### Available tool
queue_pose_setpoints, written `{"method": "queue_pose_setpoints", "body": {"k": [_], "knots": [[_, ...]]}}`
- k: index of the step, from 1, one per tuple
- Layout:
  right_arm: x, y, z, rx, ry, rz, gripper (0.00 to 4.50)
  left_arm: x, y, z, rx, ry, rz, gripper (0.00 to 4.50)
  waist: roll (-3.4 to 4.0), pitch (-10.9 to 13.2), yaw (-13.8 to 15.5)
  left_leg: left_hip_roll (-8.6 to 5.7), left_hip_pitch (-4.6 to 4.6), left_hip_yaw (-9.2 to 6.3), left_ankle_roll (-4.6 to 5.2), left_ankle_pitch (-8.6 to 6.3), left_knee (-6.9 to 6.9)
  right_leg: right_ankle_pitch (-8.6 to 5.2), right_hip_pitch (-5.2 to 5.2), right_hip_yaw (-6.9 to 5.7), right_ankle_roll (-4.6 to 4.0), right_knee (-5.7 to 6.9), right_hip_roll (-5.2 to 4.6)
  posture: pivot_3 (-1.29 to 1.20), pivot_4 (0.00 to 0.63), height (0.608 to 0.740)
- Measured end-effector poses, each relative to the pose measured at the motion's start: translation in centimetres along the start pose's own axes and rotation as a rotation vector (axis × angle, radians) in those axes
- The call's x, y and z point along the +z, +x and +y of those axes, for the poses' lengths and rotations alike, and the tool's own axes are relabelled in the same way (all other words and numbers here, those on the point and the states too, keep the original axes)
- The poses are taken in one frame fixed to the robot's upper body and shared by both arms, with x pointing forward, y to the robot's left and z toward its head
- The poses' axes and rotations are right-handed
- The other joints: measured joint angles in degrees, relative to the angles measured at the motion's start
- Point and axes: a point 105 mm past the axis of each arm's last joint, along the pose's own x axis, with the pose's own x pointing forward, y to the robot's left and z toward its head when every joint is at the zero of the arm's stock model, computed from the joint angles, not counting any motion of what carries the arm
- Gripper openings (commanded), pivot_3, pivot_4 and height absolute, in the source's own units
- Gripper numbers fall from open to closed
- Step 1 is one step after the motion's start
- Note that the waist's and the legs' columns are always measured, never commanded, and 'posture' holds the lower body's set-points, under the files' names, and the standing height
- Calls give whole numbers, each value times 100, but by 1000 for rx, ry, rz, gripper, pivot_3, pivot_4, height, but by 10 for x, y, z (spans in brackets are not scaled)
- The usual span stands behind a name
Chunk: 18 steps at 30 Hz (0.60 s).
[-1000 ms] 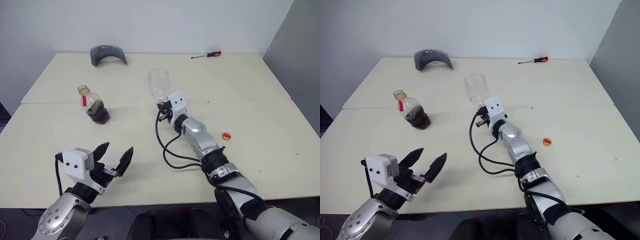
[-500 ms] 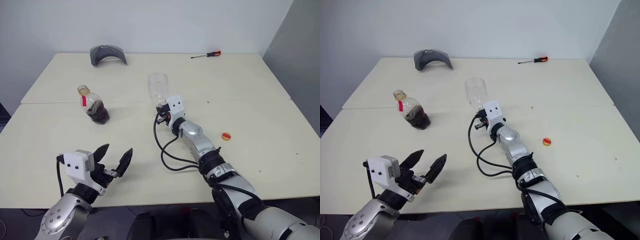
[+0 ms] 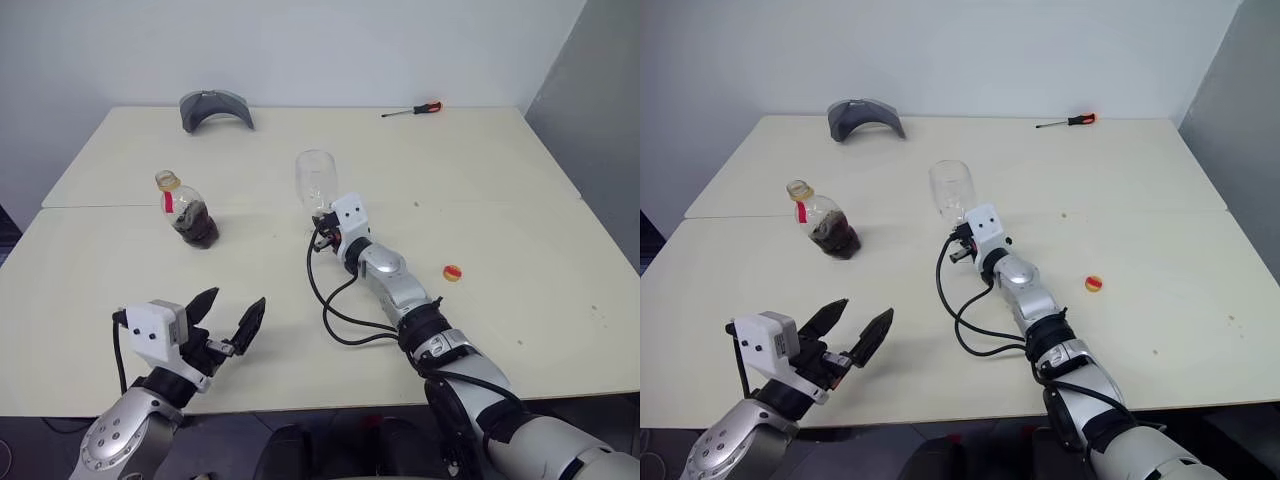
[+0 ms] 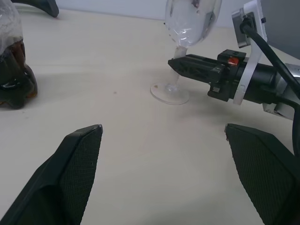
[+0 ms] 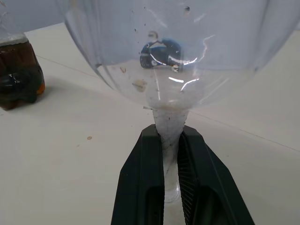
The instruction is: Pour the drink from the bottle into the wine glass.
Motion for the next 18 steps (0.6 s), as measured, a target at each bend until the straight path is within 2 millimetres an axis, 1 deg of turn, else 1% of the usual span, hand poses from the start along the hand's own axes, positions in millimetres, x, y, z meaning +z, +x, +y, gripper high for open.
{"method": "queue_pose_setpoints", "body": {"k": [2, 5, 8, 10, 11, 12, 13, 18], "knots": [[0, 0, 0, 2, 0, 0, 882, 1, 2, 0, 2, 1, -1, 4500, 0, 0, -1, 0, 0, 0, 0, 0, 0, 0, 0, 0, 0, 0, 0, 0, 150, 740], [-8, -2, 0, 0, 14, 27, 1741, 3, 3, 0, 8, 2, 0, 4500, 1, 0, 0, 0, -1, 0, 0, 0, 0, 0, 0, 0, 0, -1, 0, 0, 150, 740], [-13, -4, -1, -3, 21, 40, 2878, 4, 4, -1, 15, 2, 4, 4500, 1, 1, -1, 1, -1, 0, 0, 0, 0, 0, 0, 0, 0, 0, 0, 0, 150, 740], [-14, -5, -1, -4, 23, 42, 3524, 6, 4, -4, 11, 4, 0, 4500, 1, 0, -1, 1, -1, -1, 0, 0, -1, 0, 0, 0, 0, 0, 0, 0, 150, 740], [-14, -6, -1, -4, 24, 41, 3932, 8, 5, -5, 10, 7, -5, 4500, 1, 0, 2, 0, -1, -1, 0, 0, 0, 0, 0, 0, 0, -1, 0, 0, 150, 740], [-15, -7, -1, -3, 23, 42, 4219, 9, 6, -5, 12, 8, -5, 4500, 0, 0, 3, 0, -1, 0, 0, 0, 0, 0, 0, 0, 0, -1, 0, 0, 150, 740], [-16, -8, -1, 0, 22, 46, 4423, 10, 6, -6, 10, 8, -5, 4500, 0, 0, 2, 0, -1, 0, 0, 0, 0, 0, 0, 0, 0, -1, 0, 0, 150, 740], [-16, -23, -12, -3, 6, 47, 4423, 12, 10, -6, 16, 8, 0, 4500, 0, 0, 14, 0, -3, -2, 0, 0, 0, 0, 0, -1, 0, -2, 0, 0, 150, 740]]}}
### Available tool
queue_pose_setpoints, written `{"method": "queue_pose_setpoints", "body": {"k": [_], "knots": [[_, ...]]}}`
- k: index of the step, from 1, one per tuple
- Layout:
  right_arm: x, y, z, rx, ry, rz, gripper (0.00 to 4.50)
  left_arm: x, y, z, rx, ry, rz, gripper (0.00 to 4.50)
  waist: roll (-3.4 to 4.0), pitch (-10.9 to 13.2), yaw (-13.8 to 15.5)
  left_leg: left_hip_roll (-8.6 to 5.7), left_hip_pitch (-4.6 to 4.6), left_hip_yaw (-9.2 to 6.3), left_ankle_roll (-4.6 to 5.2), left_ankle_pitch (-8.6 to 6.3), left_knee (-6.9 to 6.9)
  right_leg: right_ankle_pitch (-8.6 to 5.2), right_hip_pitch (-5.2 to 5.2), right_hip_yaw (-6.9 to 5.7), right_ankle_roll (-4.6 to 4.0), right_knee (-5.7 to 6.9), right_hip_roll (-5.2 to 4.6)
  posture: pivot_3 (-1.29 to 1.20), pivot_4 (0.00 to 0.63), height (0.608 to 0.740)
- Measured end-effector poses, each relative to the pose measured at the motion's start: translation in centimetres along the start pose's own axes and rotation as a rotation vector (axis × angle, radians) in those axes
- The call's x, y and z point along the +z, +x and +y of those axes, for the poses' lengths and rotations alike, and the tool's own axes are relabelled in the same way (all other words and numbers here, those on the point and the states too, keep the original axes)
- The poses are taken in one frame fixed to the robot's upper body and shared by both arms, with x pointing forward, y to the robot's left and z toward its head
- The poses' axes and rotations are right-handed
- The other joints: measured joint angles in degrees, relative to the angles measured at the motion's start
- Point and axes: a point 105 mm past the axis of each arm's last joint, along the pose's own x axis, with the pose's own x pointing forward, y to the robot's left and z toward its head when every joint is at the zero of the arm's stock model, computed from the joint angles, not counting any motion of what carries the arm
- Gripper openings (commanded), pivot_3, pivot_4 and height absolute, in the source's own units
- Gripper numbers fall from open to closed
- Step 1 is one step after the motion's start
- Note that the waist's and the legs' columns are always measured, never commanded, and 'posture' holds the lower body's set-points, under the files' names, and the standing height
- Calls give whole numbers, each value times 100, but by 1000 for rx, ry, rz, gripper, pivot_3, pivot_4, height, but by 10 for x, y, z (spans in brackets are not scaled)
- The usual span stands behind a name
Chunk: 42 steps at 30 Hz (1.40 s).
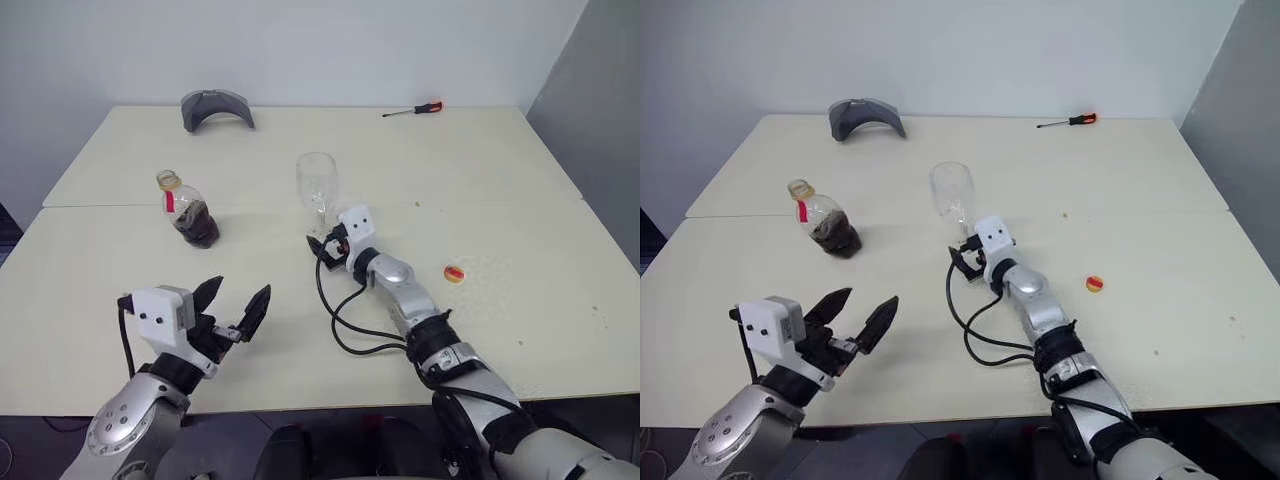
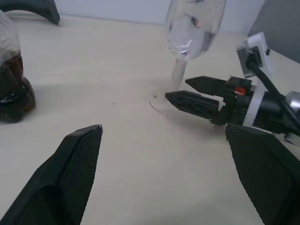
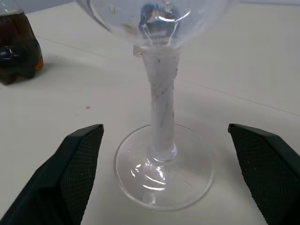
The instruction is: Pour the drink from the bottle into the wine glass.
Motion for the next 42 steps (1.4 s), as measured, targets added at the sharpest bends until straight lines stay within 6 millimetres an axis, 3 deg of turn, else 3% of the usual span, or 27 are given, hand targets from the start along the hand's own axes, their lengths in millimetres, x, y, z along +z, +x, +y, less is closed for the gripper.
{"method": "queue_pose_setpoints", "body": {"k": [4, 9, 14, 19, 24, 31, 42], "knots": [[4, -26, -14, 2, -10, 4, 4423, 2, 2, 7, 51, 11, 5, 4500, 0, 0, 12, 0, -1, -4, 1, 0, -1, 0, 0, -2, 0, -1, 0, 0, 150, 740], [6, -79, -24, 68, -23, 40, 4423, 6, 14, 35, 211, 50, -20, 4500, 1, 0, 61, -4, -1, -7, 3, -1, -2, 0, 2, -4, 1, -2, 0, 0, 150, 740], [12, -123, -16, 216, 0, 79, 4423, 0, 25, 56, 350, 48, -23, 4500, -2, 2, 45, -3, 0, -9, 3, -2, -5, -1, 2, -5, 1, -5, 3, 0, 150, 740], [20, -159, 7, 452, 57, 85, 4423, -3, 33, 67, 414, 118, -24, 4500, -6, 4, 30, -5, 1, -9, 4, -2, -9, -1, 3, -4, 2, -8, 4, 0, 150, 740], [46, -169, 21, 579, 46, 3, 4423, -7, 35, 79, 463, 161, -33, 4500, -9, 4, 26, -5, 2, -10, 5, -2, -10, -1, 5, -5, 2, -10, 5, 0, 150, 740], [65, -161, 23, 586, 23, -61, 4423, 1, 41, 86, 485, 193, -95, 4500, -11, 5, 58, -5, 0, -9, 4, -2, -9, -1, 5, -5, 2, -10, 4, 0, 150, 740], [75, -157, 24, 585, 30, -93, 4423, 3, 52, 104, 481, 206, -115, 4500, -12, 5, 127, -4, -1, -10, 4, -2, -3, 0, 5, -7, 2, -8, 3, 0, 150, 740]]}}
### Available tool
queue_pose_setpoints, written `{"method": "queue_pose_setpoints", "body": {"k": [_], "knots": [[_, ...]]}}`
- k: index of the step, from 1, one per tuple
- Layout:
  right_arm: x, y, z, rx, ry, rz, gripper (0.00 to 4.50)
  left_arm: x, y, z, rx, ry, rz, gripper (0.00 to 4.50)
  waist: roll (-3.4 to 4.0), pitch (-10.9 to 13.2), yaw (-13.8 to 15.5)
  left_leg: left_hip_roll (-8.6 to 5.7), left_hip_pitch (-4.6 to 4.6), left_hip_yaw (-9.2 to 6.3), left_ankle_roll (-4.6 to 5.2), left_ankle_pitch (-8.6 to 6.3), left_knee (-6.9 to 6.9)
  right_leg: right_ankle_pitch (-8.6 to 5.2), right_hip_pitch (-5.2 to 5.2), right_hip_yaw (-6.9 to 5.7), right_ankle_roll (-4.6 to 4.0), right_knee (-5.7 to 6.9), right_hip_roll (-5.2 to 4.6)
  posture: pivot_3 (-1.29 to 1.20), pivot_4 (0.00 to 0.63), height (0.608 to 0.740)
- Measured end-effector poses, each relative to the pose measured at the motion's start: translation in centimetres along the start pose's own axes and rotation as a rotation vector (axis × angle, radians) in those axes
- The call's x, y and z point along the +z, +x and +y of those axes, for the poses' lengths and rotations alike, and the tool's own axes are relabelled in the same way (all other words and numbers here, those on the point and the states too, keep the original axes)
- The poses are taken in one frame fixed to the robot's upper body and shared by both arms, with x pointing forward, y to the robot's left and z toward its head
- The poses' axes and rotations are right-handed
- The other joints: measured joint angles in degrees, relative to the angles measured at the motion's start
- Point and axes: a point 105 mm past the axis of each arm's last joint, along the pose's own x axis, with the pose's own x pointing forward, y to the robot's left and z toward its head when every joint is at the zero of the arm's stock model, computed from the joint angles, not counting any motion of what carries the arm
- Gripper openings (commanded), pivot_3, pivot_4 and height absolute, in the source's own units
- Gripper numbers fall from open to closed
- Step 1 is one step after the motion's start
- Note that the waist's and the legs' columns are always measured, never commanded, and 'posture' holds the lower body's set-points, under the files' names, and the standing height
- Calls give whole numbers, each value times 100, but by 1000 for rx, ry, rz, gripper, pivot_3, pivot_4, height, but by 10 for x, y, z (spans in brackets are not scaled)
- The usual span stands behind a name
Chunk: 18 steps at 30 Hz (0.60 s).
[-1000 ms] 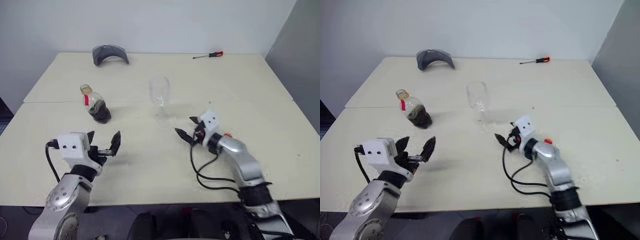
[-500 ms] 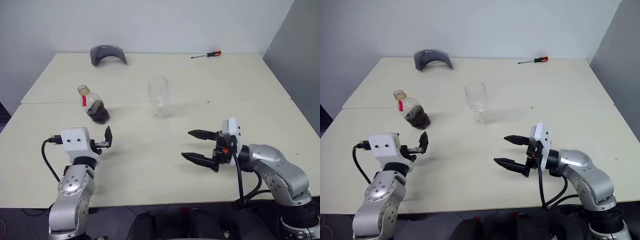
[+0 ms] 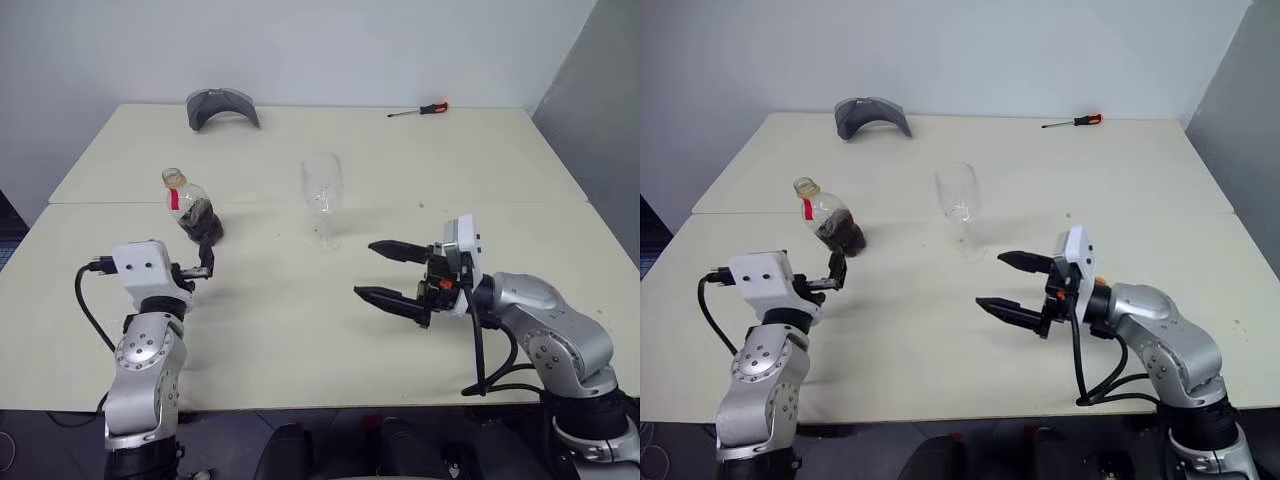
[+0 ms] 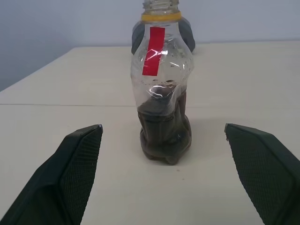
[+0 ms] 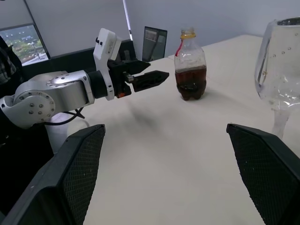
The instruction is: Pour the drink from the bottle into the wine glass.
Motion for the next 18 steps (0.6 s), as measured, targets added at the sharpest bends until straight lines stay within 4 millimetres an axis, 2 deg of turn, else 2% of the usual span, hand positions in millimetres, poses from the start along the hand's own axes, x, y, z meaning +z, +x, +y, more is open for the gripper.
{"method": "queue_pose_setpoints", "body": {"k": [7, 13, 18], "knots": [[1, 1, 0, -7, 1, -5, 4423, 0, 11, 5, -43, 0, -10, 4500, 0, 0, 16, 0, -2, -2, 0, 0, 5, 0, 0, -2, 0, 2, -1, 0, 150, 740], [4, 6, -1, -21, -10, -19, 4423, 4, 28, -1, -105, -20, -16, 4500, 0, 0, 18, 0, -4, -3, -1, 0, 10, 0, 0, -4, 0, 5, -1, 0, 150, 740], [4, 7, -2, -27, -11, -19, 4423, 2, 34, 1, -113, -19, -9, 4500, 0, 0, 18, 1, -4, -4, -1, 0, 10, 0, -1, -5, 0, 6, -1, 0, 150, 740]]}}
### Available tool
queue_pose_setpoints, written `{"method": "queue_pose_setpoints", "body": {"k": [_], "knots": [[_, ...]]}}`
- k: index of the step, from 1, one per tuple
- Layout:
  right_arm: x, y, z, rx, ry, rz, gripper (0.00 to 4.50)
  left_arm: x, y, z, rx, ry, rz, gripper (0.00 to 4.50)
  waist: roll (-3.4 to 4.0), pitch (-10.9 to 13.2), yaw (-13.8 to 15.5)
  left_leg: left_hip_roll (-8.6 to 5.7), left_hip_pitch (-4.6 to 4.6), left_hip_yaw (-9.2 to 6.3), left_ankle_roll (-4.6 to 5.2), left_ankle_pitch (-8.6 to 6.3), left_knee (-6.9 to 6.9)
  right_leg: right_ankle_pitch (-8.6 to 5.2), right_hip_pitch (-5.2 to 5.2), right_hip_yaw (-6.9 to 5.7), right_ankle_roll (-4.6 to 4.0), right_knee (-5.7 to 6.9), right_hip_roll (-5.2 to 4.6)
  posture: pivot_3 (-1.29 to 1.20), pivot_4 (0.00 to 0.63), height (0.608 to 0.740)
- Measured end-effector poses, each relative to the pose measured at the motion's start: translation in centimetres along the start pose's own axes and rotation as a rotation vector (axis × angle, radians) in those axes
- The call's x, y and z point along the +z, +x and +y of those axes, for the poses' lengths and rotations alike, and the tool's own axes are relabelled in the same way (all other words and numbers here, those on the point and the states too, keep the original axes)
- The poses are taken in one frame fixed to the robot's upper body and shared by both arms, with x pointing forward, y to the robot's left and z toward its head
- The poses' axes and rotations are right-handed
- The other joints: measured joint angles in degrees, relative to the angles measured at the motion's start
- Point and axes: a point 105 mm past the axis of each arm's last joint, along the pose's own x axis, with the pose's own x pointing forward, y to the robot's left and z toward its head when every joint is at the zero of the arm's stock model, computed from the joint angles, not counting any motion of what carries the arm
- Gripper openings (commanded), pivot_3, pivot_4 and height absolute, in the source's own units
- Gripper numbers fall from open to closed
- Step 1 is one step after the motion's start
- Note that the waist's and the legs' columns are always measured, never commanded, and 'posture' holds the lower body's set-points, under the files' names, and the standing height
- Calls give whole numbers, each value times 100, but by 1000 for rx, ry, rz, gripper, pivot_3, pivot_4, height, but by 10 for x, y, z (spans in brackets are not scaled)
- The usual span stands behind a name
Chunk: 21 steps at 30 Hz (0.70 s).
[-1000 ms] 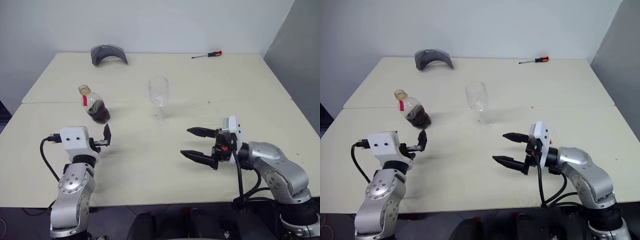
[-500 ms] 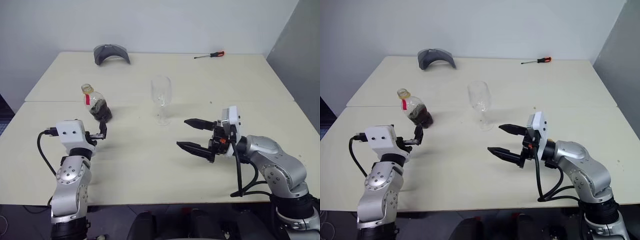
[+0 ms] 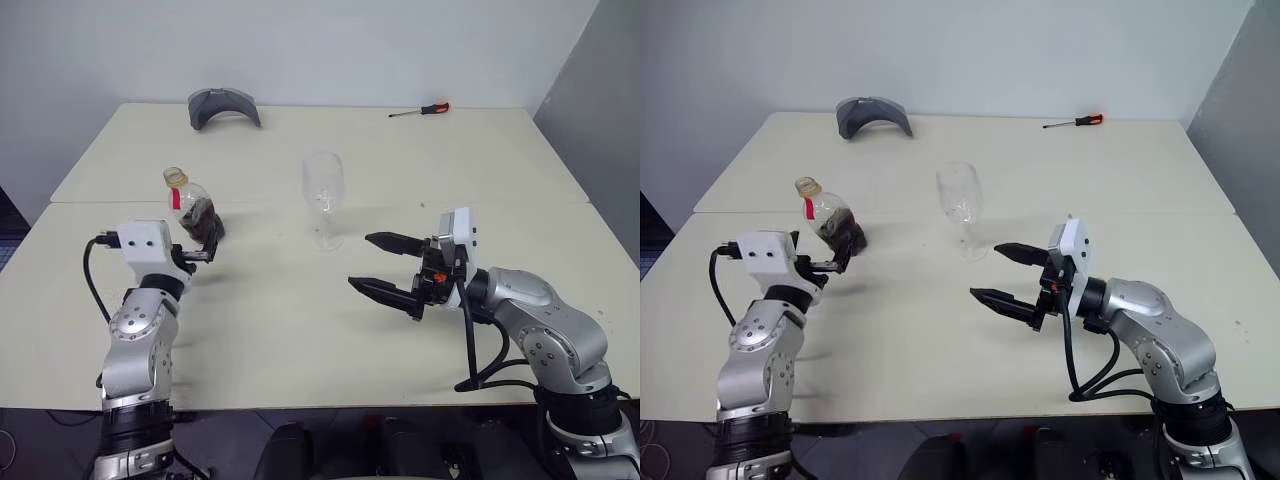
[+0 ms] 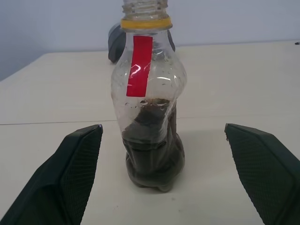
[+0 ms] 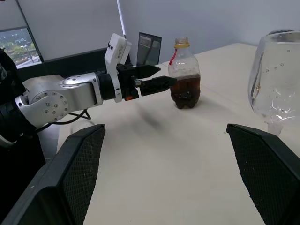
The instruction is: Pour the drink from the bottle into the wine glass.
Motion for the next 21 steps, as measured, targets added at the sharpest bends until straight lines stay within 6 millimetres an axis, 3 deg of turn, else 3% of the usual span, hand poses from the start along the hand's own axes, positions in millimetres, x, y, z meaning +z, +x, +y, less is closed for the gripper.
{"method": "queue_pose_setpoints", "body": {"k": [11, 21], "knots": [[0, 2, -1, -16, 5, -8, 4423, -5, 12, 10, -22, 0, 26, 4500, 0, 0, 1, 0, -1, -1, 0, 0, 3, 0, 0, -3, 0, 1, -1, 0, 150, 740], [0, 6, 0, -24, 16, -24, 4423, -3, 42, 10, -58, -34, 11, 4500, -1, -1, 1, -1, -6, -4, -2, 1, 8, 0, -2, -7, 0, 2, -1, 0, 150, 740]]}}
